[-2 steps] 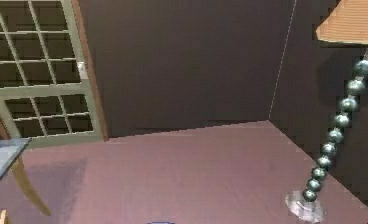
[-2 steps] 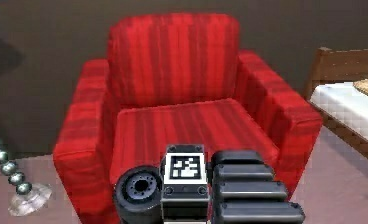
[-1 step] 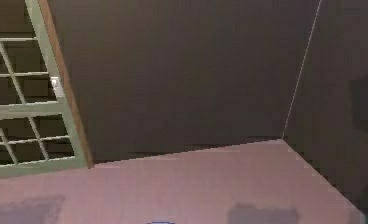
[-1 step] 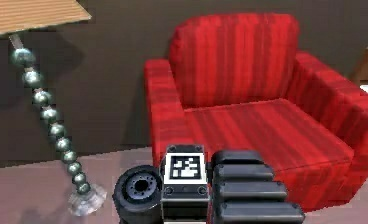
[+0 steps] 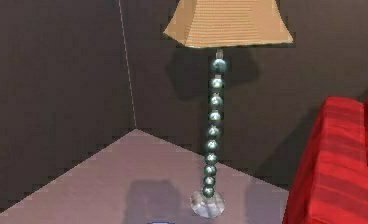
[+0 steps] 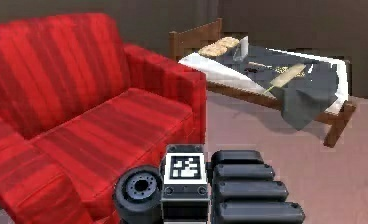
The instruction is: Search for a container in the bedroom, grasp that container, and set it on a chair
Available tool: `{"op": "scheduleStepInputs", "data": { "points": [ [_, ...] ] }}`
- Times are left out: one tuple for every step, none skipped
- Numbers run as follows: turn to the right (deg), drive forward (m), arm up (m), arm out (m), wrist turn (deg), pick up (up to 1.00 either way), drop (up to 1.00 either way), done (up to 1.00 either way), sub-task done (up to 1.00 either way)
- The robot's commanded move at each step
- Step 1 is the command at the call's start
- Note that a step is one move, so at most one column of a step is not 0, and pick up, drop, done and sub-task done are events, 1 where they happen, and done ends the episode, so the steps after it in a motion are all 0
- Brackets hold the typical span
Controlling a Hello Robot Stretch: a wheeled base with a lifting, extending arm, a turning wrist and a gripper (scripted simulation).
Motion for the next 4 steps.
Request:
{"op": "scheduleStepInputs", "data": {
  "points": [
    [18.0,0.00,0.00,0.00,0.0,0.00,0.00,0.00,0.00],
    [-45.0,0.00,0.00,0.00,0.0,0.00,0.00,0.00,0.00],
    [-21.0,0.00,0.00,0.00,0.0,0.00,0.00,0.00,0.00],
    [45.0,0.00,0.00,0.00,0.0,0.00,0.00,0.00,0.00]
  ]
}}
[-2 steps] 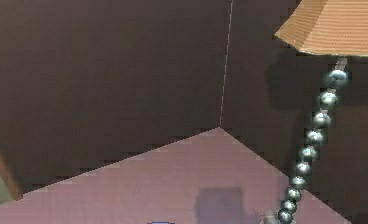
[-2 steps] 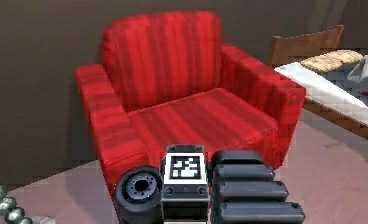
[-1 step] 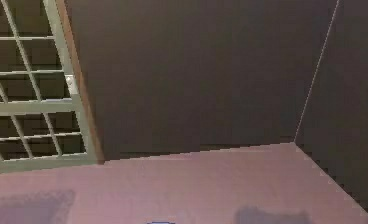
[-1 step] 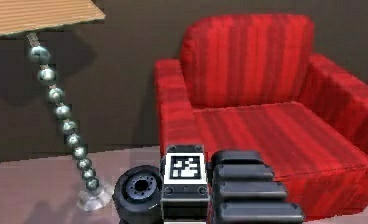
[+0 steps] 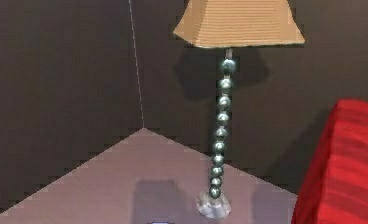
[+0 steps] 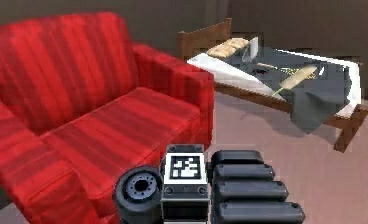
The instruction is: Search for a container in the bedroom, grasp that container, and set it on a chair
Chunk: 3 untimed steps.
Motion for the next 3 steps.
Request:
{"op": "scheduleStepInputs", "data": {
  "points": [
    [27.0,0.00,0.00,0.00,0.0,0.00,0.00,0.00,0.00],
    [-45.0,0.00,0.00,0.00,0.0,0.00,0.00,0.00,0.00],
    [-39.0,0.00,0.00,0.00,0.0,0.00,0.00,0.00,0.00]
  ]
}}
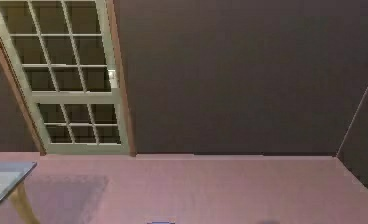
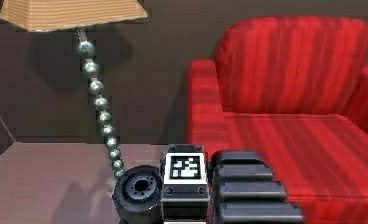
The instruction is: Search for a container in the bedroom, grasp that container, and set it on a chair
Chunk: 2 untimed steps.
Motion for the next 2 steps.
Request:
{"op": "scheduleStepInputs", "data": {
  "points": [
    [45.0,0.00,0.00,0.00,0.0,0.00,0.00,0.00,0.00],
    [45.0,0.00,0.00,0.00,0.0,0.00,0.00,0.00,0.00]
  ]
}}
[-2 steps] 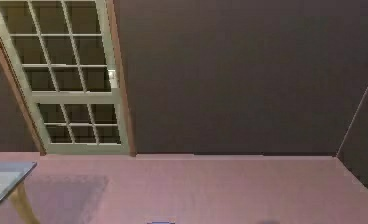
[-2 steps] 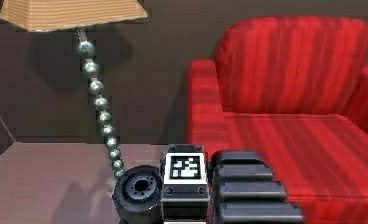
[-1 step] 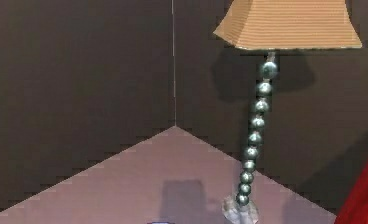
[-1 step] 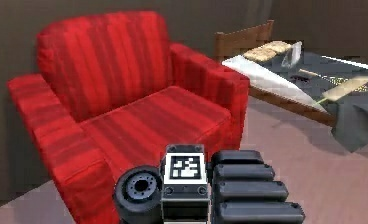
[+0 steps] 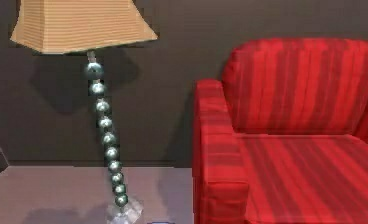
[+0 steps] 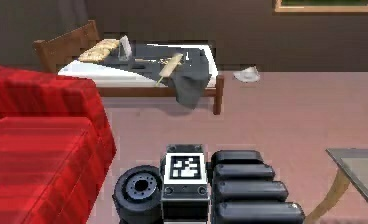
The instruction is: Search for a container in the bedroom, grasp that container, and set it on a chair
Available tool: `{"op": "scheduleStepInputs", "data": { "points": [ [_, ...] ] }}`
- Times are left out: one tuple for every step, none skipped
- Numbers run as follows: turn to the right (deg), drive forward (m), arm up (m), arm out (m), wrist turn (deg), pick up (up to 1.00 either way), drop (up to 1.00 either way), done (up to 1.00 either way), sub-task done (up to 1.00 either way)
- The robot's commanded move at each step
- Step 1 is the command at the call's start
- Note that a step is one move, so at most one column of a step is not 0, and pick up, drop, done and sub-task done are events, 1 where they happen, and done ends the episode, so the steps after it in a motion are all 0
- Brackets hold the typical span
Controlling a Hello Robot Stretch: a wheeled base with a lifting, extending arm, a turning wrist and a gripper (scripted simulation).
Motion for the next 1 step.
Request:
{"op": "scheduleStepInputs", "data": {
  "points": [
    [45.0,0.00,0.00,0.00,0.0,0.00,0.00,0.00,0.00]
  ]
}}
